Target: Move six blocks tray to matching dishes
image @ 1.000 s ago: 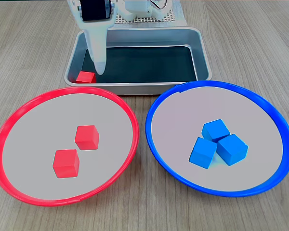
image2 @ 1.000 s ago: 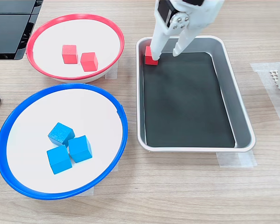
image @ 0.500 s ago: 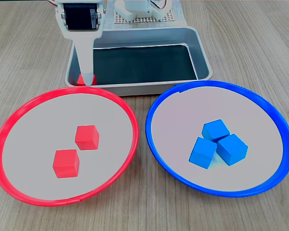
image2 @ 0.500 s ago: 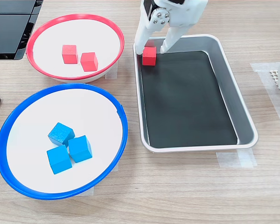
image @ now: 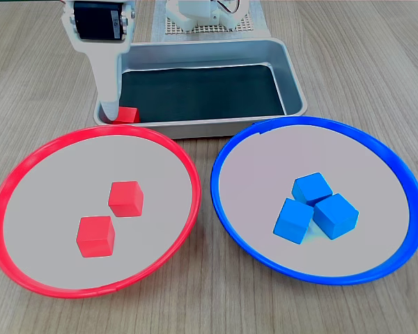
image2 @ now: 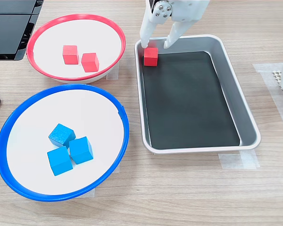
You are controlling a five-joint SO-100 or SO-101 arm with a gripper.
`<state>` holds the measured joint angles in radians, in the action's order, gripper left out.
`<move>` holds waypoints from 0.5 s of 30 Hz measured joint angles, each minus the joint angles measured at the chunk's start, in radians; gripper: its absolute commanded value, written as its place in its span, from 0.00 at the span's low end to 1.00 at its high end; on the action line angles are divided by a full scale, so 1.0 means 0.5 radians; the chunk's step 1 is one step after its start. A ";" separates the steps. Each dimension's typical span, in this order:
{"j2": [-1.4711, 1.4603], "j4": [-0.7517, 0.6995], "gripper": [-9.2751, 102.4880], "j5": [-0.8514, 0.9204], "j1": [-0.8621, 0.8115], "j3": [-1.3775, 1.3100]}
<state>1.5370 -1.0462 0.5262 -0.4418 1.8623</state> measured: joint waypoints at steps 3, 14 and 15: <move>-0.028 0.046 0.23 -0.006 0.000 0.000; -0.095 0.107 0.24 -0.006 0.049 0.000; -0.095 0.107 0.24 -0.006 0.055 0.000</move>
<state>1.4895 -0.9925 0.5231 -0.4142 1.8623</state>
